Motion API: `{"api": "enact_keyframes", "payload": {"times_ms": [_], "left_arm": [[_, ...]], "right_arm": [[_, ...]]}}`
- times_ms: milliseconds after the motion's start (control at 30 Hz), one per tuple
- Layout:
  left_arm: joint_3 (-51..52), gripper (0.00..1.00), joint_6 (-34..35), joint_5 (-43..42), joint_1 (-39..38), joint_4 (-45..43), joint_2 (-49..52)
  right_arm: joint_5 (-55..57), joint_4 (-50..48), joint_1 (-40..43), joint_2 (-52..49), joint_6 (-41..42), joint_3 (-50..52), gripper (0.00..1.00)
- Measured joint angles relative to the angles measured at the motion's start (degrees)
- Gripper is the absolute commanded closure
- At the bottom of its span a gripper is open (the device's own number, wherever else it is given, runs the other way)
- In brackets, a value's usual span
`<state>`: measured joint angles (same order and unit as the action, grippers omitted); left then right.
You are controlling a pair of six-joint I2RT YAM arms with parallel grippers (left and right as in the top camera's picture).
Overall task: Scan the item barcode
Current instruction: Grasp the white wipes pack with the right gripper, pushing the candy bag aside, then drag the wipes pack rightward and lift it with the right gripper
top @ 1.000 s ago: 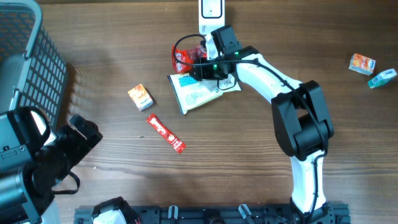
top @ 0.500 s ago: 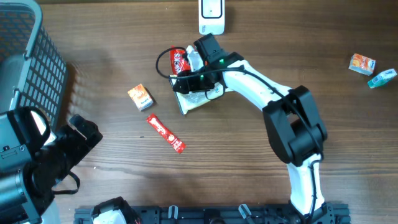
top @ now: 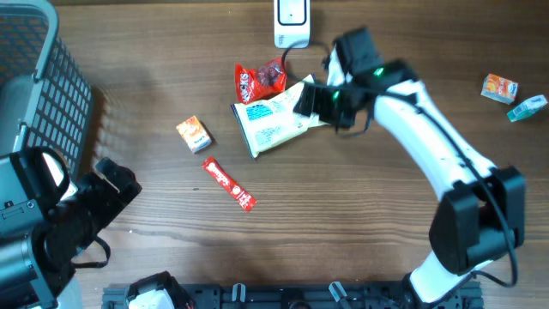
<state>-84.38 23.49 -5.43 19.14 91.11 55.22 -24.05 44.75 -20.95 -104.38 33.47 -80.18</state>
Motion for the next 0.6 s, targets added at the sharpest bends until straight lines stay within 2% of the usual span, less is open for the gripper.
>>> {"api": "enact_keyframes", "payload": {"times_ms": [200, 367, 467, 500, 567, 600], "left_arm": [[0.0, 0.00, 0.0, 0.0, 0.0, 0.0, 0.0], [0.0, 0.00, 0.0, 0.0, 0.0, 0.0, 0.0], [0.0, 0.00, 0.0, 0.0, 0.0, 0.0, 0.0], [0.0, 0.00, 0.0, 0.0, 0.0, 0.0, 0.0], [0.0, 0.00, 0.0, 0.0, 0.0, 0.0, 0.0], [0.0, 0.00, 0.0, 0.0, 0.0, 0.0, 0.0]], "right_arm": [[-8.3, -26.0, 1.4, -0.7, 12.3, 19.7, 0.28], [-12.4, -36.3, 2.7, -0.7, 17.8, 28.0, 0.23], [-14.8, -41.6, 2.7, -0.7, 20.4, 30.9, 0.15], [-15.2, -44.2, 2.7, -0.7, 21.4, 31.7, 0.08], [-16.1, -50.0, 2.7, -0.7, 23.5, 33.6, 0.00], [-16.1, -52.9, 2.7, -0.7, 24.6, 34.4, 0.00]]}}
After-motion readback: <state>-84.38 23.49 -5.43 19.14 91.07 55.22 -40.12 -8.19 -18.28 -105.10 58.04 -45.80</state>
